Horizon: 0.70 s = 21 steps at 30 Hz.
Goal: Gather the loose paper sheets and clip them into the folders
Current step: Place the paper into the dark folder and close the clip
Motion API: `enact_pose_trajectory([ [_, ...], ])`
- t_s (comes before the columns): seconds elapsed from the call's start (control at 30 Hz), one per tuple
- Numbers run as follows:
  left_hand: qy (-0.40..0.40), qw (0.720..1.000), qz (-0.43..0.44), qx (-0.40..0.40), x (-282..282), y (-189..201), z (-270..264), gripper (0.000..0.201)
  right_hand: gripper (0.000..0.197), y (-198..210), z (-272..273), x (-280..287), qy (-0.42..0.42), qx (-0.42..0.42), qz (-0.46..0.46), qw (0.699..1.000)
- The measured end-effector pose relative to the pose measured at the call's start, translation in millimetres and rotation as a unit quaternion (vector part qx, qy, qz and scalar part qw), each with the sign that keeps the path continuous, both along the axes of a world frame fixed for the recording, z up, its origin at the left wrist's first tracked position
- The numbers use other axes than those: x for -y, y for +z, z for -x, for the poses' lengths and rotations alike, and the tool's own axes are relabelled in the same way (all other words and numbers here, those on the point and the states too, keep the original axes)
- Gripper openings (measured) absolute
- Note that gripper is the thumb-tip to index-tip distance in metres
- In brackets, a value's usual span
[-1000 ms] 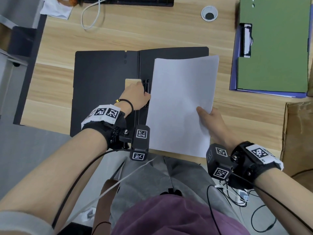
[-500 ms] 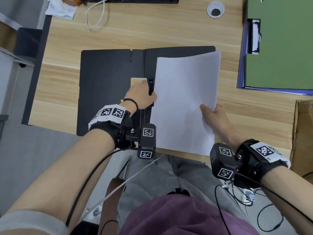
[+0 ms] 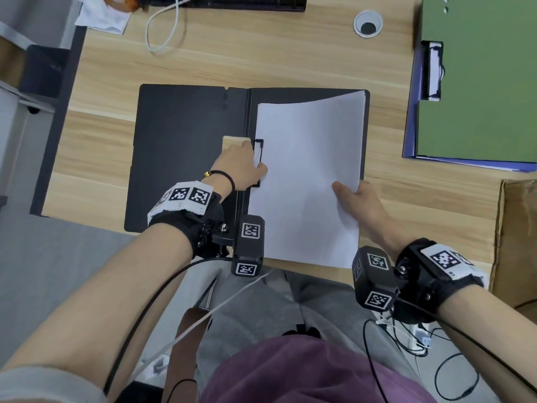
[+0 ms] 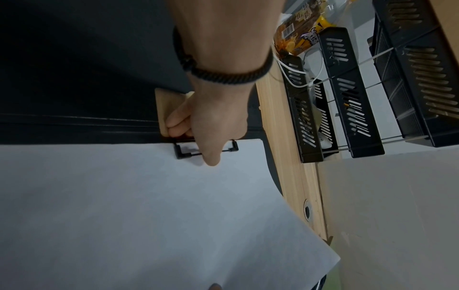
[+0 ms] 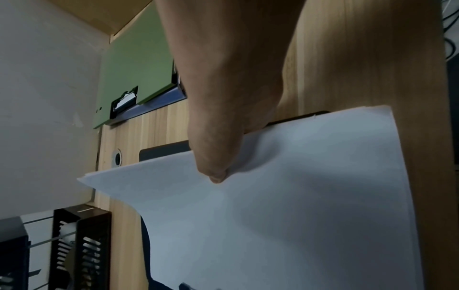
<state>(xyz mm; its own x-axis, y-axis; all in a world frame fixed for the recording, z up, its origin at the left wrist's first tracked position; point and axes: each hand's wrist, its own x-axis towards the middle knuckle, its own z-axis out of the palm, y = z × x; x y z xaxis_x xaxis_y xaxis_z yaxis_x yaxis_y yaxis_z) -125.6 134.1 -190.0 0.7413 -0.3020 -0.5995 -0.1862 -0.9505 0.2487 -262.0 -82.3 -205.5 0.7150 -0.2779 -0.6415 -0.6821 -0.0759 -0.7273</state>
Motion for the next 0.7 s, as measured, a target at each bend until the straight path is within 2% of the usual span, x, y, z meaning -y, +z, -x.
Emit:
enact_pose_trajectory([
  [0.13, 0.005, 1.0, 0.003, 0.001, 1, 1, 1, 0.04, 0.027, -1, 0, -2, -0.006, 0.003, 0.003, 1.0],
  [0.27, 0.01, 1.0, 0.002, 0.003, 1, 2, 1, 0.035, 0.018, 2, -2, 1, -0.003, 0.004, 0.025, 1.0],
  [0.6, 0.014, 1.0, 0.001, 0.002, 1, 1, 2, 0.037, 0.018, 5, -18, -1, -0.01, 0.01, 0.052, 0.999],
  [0.7, 0.013, 1.0, 0.002, 0.004, 1, 1, 2, 0.038, 0.026, 1, -20, -3, -0.01, 0.013, 0.058, 0.998],
])
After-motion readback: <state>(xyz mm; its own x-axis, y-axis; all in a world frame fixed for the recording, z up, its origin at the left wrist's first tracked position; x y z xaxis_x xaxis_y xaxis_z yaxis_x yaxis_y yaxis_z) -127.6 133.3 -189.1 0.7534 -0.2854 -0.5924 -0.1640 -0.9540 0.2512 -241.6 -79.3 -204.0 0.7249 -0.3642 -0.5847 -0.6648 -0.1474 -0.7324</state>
